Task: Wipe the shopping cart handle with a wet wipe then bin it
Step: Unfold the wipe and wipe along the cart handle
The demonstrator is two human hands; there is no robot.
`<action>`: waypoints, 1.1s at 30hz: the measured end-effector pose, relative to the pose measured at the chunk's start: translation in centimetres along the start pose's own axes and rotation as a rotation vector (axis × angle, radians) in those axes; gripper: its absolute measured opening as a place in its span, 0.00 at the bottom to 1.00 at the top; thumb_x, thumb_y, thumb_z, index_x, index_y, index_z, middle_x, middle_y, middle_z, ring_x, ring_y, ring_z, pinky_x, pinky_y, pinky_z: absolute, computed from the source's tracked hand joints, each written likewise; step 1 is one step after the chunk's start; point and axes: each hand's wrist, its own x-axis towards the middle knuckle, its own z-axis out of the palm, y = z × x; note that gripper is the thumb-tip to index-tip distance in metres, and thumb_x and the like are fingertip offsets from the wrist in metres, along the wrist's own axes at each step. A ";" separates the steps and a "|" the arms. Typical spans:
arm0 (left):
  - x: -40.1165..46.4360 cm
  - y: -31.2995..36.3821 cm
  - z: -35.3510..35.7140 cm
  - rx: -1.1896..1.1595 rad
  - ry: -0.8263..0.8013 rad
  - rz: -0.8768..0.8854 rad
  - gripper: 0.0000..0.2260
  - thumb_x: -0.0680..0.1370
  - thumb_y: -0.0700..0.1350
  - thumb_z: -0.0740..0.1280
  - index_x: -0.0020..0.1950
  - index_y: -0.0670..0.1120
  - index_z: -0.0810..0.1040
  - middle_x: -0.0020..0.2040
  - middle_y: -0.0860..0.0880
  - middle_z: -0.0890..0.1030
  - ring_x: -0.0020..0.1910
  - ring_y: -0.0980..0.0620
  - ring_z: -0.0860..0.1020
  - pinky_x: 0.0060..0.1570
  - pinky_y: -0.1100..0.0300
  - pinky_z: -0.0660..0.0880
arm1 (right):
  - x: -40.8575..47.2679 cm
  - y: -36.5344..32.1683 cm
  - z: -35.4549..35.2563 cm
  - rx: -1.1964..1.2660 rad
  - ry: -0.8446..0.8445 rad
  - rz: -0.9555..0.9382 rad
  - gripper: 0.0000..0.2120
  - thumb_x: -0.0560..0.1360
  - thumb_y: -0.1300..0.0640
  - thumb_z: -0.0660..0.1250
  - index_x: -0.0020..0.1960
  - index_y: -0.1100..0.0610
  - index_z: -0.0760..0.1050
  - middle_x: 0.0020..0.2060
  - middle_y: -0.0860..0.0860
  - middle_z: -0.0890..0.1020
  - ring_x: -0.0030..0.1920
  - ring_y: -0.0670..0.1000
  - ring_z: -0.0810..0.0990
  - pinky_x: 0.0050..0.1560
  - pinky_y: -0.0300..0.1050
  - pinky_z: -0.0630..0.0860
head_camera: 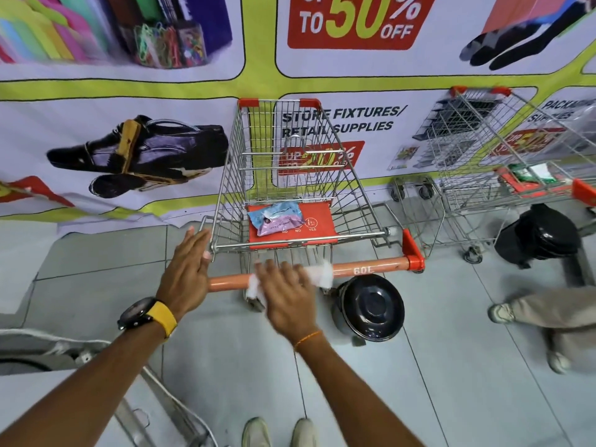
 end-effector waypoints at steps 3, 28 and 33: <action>0.1 -0.2 -0.1 0.039 -0.003 0.004 0.22 0.82 0.49 0.49 0.75 0.45 0.63 0.77 0.46 0.63 0.78 0.51 0.53 0.76 0.52 0.49 | -2.2 8.3 -2.9 -0.004 0.003 0.170 0.21 0.80 0.55 0.54 0.71 0.55 0.72 0.61 0.56 0.82 0.58 0.60 0.77 0.62 0.56 0.69; 0.0 0.2 0.0 0.034 -0.011 0.010 0.21 0.82 0.46 0.50 0.75 0.43 0.63 0.77 0.45 0.63 0.78 0.50 0.53 0.75 0.58 0.47 | -3.1 11.1 -3.3 0.015 -0.001 0.255 0.22 0.80 0.56 0.51 0.70 0.56 0.73 0.62 0.57 0.82 0.60 0.62 0.79 0.65 0.60 0.71; 0.0 0.5 0.5 0.015 0.012 0.008 0.20 0.82 0.42 0.53 0.75 0.43 0.63 0.76 0.44 0.64 0.78 0.49 0.53 0.71 0.71 0.42 | -3.4 14.5 -5.2 0.035 0.035 0.371 0.23 0.75 0.57 0.55 0.66 0.59 0.77 0.61 0.57 0.81 0.61 0.63 0.77 0.68 0.64 0.66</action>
